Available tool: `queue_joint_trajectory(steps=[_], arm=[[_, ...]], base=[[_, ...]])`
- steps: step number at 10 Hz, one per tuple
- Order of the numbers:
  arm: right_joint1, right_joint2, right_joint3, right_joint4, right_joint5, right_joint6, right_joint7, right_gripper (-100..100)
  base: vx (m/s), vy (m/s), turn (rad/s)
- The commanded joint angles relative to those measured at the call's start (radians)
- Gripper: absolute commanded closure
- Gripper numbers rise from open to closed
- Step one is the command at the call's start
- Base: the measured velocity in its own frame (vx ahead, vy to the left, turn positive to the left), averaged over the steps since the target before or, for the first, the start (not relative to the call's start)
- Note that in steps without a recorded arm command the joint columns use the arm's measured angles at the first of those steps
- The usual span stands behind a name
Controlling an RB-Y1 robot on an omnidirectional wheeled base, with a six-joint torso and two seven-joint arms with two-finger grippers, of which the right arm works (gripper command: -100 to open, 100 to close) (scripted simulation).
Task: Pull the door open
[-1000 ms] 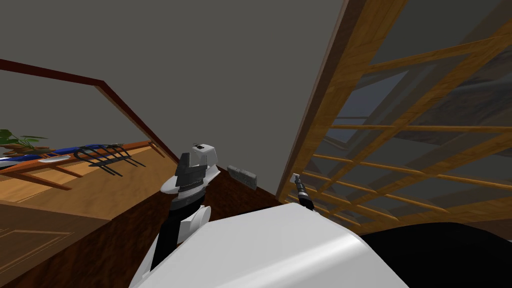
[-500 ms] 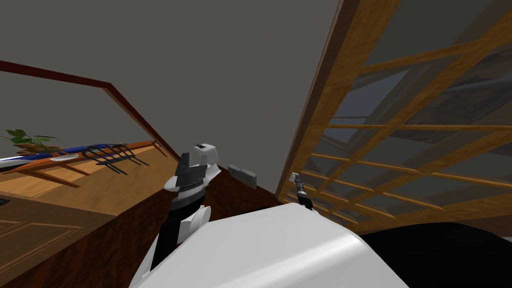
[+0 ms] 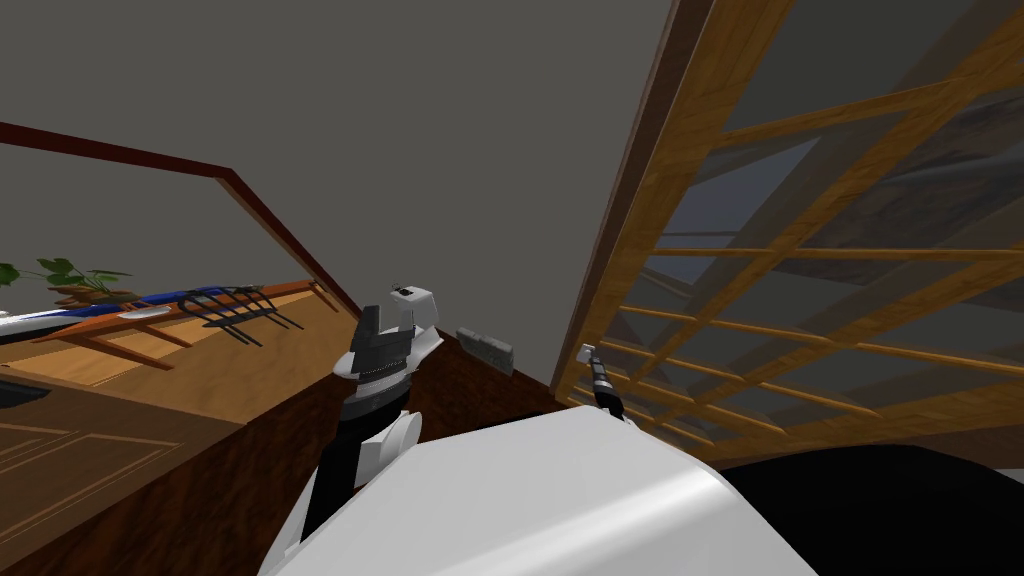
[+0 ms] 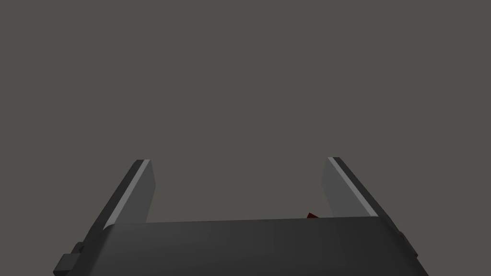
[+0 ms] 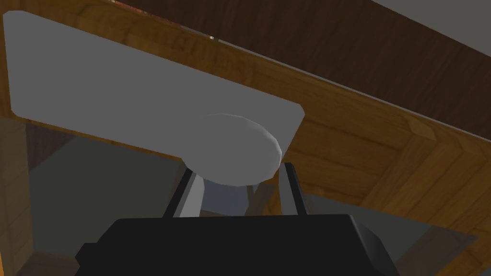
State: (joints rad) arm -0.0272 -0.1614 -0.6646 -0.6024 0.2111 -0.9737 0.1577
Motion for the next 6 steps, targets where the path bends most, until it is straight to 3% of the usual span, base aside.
queue_joint_trajectory(steps=[1,2,3,5,6], arm=[[-0.007,0.003,0.021,-0.012,-0.014,-0.003,-0.041,100],[-0.010,-0.001,0.045,-0.009,-0.042,-0.002,-0.076,100],[-0.010,-0.001,0.045,-0.009,-0.042,-0.002,-0.082,100],[-0.014,-0.011,0.091,-0.001,-0.099,0.000,-0.148,100],[-0.014,-0.011,0.091,-0.001,-0.099,0.000,-0.165,100]], base=[[-0.044,-0.007,0.018],[-0.045,-0.007,0.021],[-0.035,-0.006,0.015],[-0.048,-0.011,0.026],[-0.046,-0.015,0.021]])
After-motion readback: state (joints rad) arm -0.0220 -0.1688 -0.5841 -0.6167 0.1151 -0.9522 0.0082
